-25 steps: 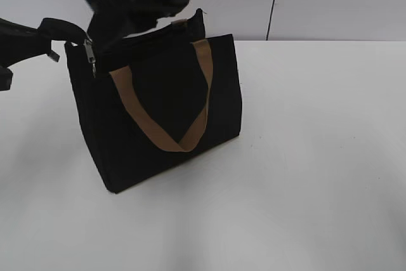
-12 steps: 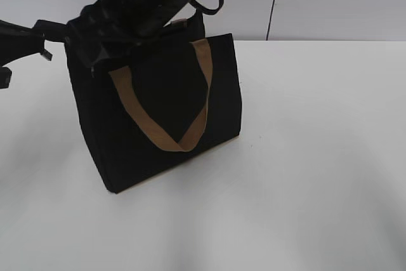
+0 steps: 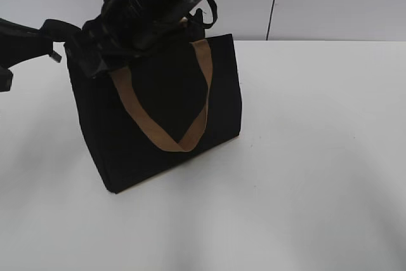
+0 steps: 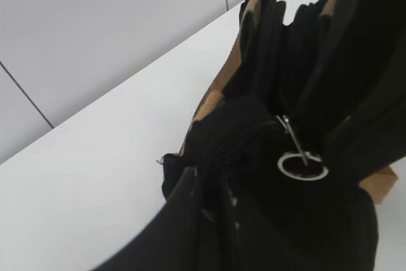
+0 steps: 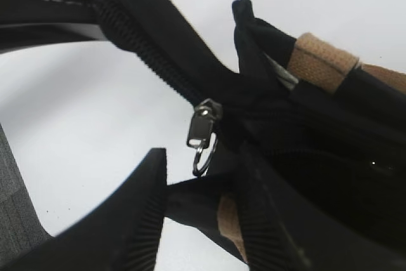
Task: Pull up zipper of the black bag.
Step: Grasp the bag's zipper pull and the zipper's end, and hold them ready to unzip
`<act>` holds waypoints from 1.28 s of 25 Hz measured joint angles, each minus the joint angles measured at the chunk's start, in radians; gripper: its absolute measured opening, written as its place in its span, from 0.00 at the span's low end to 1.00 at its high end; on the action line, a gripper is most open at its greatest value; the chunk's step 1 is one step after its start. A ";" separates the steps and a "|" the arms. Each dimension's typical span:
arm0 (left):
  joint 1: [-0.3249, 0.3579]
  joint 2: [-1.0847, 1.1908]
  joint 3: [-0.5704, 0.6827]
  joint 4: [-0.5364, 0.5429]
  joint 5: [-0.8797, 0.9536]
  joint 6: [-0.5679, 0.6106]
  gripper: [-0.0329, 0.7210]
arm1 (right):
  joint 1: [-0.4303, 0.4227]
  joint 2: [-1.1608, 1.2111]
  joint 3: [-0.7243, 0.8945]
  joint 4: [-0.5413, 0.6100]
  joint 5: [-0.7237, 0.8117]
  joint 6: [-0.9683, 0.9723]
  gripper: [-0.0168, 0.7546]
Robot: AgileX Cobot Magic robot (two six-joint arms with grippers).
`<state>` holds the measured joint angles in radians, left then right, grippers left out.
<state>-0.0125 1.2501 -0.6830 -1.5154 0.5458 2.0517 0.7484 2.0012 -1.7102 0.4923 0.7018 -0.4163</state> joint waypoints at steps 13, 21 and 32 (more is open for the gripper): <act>0.000 0.000 0.000 0.000 0.036 0.000 0.08 | 0.000 0.010 0.000 0.000 0.022 0.019 0.38; 0.000 0.000 0.000 0.000 0.041 0.000 0.08 | 0.000 0.006 0.000 0.000 0.026 0.022 0.53; 0.000 -0.031 0.000 -0.024 0.073 -0.001 0.08 | 0.000 -0.007 0.000 -0.001 -0.002 0.023 0.52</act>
<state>-0.0125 1.2194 -0.6830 -1.5390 0.6187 2.0506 0.7484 1.9947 -1.7102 0.4913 0.6993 -0.3936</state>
